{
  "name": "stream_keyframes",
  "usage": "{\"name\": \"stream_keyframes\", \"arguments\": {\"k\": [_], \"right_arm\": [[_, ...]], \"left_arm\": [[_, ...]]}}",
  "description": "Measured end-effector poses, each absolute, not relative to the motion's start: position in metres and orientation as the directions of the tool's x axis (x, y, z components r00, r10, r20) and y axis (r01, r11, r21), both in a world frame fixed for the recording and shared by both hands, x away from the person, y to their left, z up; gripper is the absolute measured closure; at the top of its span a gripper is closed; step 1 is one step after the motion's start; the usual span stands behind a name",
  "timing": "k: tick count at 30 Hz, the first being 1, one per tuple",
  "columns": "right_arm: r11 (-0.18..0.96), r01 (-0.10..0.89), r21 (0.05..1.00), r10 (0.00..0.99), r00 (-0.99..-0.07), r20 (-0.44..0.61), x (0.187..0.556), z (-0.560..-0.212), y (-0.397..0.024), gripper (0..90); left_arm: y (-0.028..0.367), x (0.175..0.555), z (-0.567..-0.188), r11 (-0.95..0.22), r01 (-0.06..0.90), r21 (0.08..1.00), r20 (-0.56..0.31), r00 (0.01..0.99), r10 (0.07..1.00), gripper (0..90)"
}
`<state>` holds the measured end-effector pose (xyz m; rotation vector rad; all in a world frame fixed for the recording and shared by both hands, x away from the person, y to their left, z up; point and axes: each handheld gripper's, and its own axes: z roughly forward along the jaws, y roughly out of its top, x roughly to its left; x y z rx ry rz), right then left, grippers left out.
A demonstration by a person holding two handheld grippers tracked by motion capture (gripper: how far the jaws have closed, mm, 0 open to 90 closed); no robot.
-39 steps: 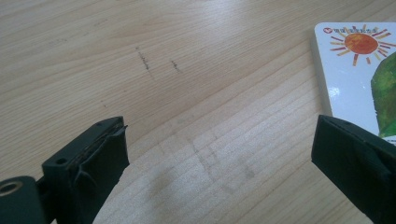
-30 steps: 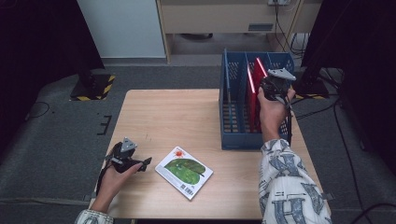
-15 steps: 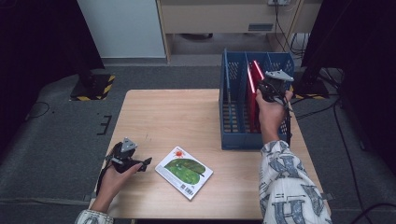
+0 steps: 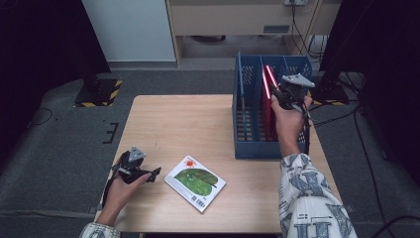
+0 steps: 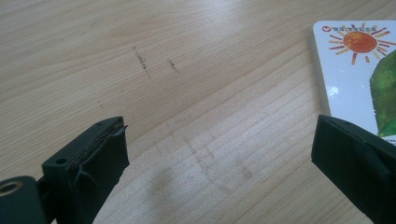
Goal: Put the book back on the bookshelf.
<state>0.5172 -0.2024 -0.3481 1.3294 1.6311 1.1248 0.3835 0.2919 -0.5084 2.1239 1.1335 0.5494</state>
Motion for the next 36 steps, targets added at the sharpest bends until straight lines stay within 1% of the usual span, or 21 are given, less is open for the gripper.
{"name": "stream_keyframes", "arguments": {"k": [4,7,12,19,28,36], "right_arm": [[0.076,0.336,0.939,0.98,-0.197,-0.009,0.516,-0.347,-0.202,74.1],[0.091,0.339,0.936,0.98,-0.197,-0.024,0.516,-0.346,-0.199,75.7],[0.091,0.341,0.935,0.983,-0.179,-0.03,0.518,-0.346,-0.196,76.7],[0.089,0.346,0.934,0.981,-0.191,-0.023,0.517,-0.346,-0.196,74.7],[0.069,0.345,0.936,0.979,-0.204,0.003,0.514,-0.343,-0.2,69.1],[0.065,0.331,0.941,0.976,-0.219,0.01,0.506,-0.336,-0.2,67.5]], "left_arm": [[0.292,0.384,-0.508,-0.408,0.565,0.717,0.056,0.537,0.842,3.0],[0.292,0.384,-0.509,-0.408,0.566,0.716,0.056,0.537,0.842,3.0],[0.292,0.384,-0.509,-0.406,0.565,0.718,0.055,0.536,0.842,3.1],[0.292,0.384,-0.509,-0.406,0.564,0.719,0.055,0.536,0.842,3.1],[0.291,0.384,-0.509,-0.411,0.564,0.716,0.058,0.539,0.84,3.1],[0.291,0.384,-0.508,-0.411,0.564,0.717,0.059,0.539,0.84,3.1]]}}
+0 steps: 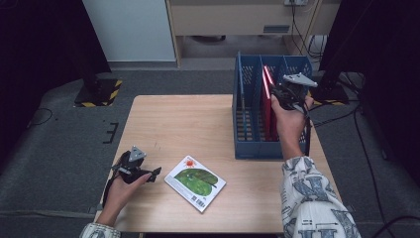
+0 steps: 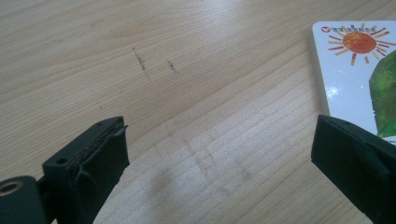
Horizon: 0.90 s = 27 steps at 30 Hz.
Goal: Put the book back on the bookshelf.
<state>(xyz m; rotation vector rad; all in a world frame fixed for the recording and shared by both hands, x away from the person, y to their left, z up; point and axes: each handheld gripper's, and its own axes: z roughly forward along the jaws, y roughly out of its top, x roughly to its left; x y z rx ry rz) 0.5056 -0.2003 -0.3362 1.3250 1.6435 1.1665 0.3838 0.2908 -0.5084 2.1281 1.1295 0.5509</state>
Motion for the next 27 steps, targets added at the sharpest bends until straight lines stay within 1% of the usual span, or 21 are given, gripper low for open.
{"name": "stream_keyframes", "arguments": {"k": [6,15,27], "right_arm": [[0.068,0.328,0.942,0.974,-0.224,0.008,0.5,-0.332,-0.205,67.1],[0.066,0.316,0.946,0.973,-0.229,0.008,0.491,-0.327,-0.21,70.7],[0.072,0.31,0.948,0.971,-0.24,0.005,0.475,-0.328,-0.219,71.8]], "left_arm": [[0.29,0.384,-0.508,-0.413,0.563,0.716,0.061,0.539,0.84,3.1],[0.29,0.383,-0.508,-0.411,0.563,0.717,0.06,0.537,0.841,3.1],[0.29,0.383,-0.507,-0.411,0.559,0.72,0.064,0.537,0.841,3.2]]}}
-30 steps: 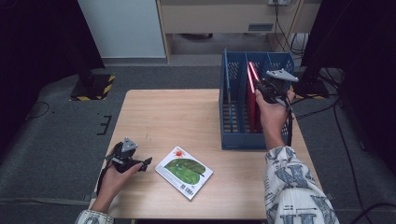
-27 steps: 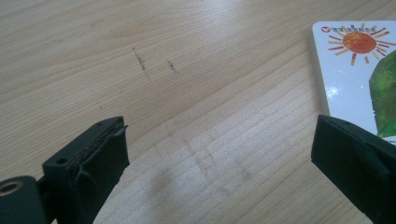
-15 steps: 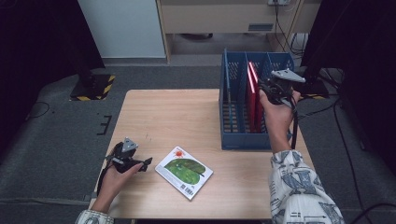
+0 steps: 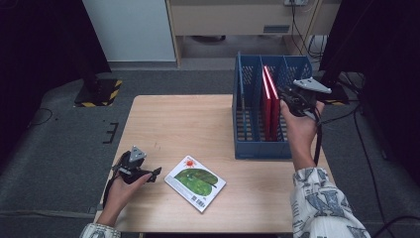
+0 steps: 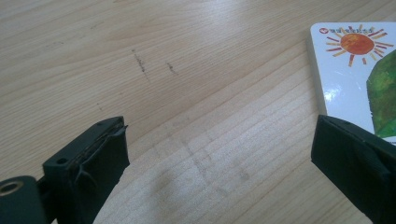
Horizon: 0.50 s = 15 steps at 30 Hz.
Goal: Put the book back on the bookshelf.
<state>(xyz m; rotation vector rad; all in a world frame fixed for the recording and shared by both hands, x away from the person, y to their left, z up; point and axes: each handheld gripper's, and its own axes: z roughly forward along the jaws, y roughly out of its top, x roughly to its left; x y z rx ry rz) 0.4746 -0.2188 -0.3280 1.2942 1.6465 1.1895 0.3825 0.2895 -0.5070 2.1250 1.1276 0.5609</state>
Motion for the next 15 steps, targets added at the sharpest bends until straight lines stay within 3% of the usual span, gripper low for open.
{"name": "stream_keyframes", "arguments": {"k": [15], "right_arm": [[0.061,0.318,0.946,0.967,-0.255,0.023,0.457,-0.339,-0.231,70.6]], "left_arm": [[0.289,0.383,-0.508,-0.413,0.56,0.718,0.065,0.537,0.841,3.5]]}}
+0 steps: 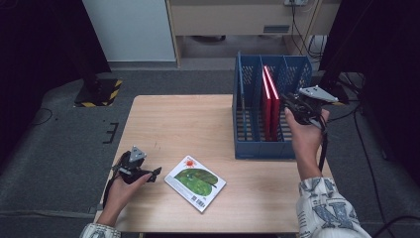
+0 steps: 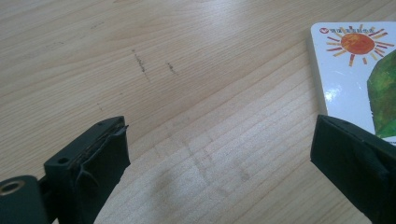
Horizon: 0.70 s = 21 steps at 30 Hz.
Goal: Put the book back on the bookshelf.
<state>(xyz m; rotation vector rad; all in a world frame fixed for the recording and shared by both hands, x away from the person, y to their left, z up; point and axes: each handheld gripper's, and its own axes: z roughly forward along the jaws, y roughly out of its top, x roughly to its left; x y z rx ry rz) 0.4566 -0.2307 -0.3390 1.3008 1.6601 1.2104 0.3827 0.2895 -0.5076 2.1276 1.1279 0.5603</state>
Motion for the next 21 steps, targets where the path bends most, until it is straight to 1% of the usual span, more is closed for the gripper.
{"name": "stream_keyframes", "arguments": {"k": [21], "right_arm": [[0.058,0.332,0.942,0.954,-0.297,0.046,0.443,-0.356,-0.228,66.2]], "left_arm": [[0.289,0.383,-0.508,-0.414,0.56,0.717,0.064,0.539,0.84,3.6]]}}
